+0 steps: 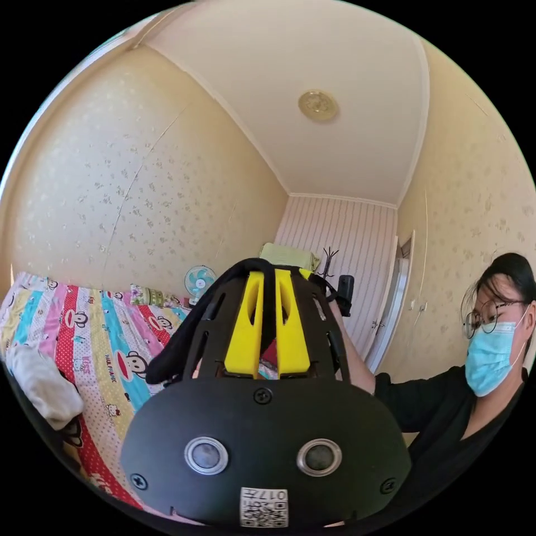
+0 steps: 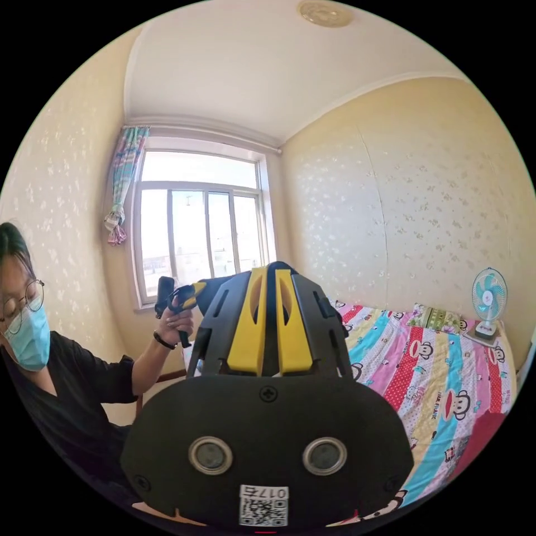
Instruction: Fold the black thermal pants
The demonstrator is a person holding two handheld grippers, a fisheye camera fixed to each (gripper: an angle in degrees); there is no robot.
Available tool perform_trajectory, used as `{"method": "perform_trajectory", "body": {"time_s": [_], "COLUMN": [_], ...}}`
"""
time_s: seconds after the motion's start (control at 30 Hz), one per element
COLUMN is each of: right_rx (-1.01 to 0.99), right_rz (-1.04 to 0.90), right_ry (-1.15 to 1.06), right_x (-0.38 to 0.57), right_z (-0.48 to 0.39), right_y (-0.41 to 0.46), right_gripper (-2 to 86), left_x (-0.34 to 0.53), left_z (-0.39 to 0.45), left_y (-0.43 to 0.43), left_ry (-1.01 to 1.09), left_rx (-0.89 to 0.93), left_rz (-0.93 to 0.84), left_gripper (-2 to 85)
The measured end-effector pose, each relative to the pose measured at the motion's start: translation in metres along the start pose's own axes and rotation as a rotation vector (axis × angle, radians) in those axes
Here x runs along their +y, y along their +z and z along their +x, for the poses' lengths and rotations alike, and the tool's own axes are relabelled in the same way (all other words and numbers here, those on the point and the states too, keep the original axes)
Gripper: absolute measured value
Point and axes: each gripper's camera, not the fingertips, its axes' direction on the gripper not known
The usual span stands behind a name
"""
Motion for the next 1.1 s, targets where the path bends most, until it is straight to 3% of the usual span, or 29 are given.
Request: {"method": "perform_trajectory", "body": {"time_s": [0.13,0.3,0.43,0.53,0.7,0.9,1.0,1.1], "right_rx": [-0.041,-0.239,-0.414,-0.514,-0.459,-0.317,-0.117,0.140], "right_rz": [-0.083,-0.255,-0.429,-0.357,-0.245,-0.191,-0.313,-0.613], "right_ry": [0.084,0.100,0.187,0.280,0.288,0.364,0.540,0.659], "right_x": [0.096,0.248,0.363,0.395,0.356,0.295,0.310,0.354], "right_z": [0.009,-0.008,-0.050,-0.052,0.019,0.171,0.247,0.289], "right_y": [0.008,-0.001,-0.018,-0.037,-0.015,0.088,0.148,0.191], "right_gripper": [2.3,2.1,2.1,2.1,2.2,2.2,2.3,2.7], "left_x": [0.082,0.220,0.339,0.375,0.334,0.236,0.230,0.256], "left_z": [-0.029,-0.053,-0.015,0.020,0.000,-0.113,-0.175,-0.194], "left_y": [0.016,0.002,-0.023,-0.037,-0.025,0.046,0.077,0.061], "left_ry": [-0.035,-0.134,-0.158,-0.158,-0.138,-0.262,-0.412,-0.601], "left_rx": [0.007,0.119,0.218,0.309,0.301,0.014,-0.142,-0.235], "left_rz": [-0.105,-0.303,-0.608,-0.691,-0.551,-0.328,-0.234,-0.055], "left_gripper": [3.4,3.6,3.2,3.2,3.7,5.0,6.4,7.0]}}
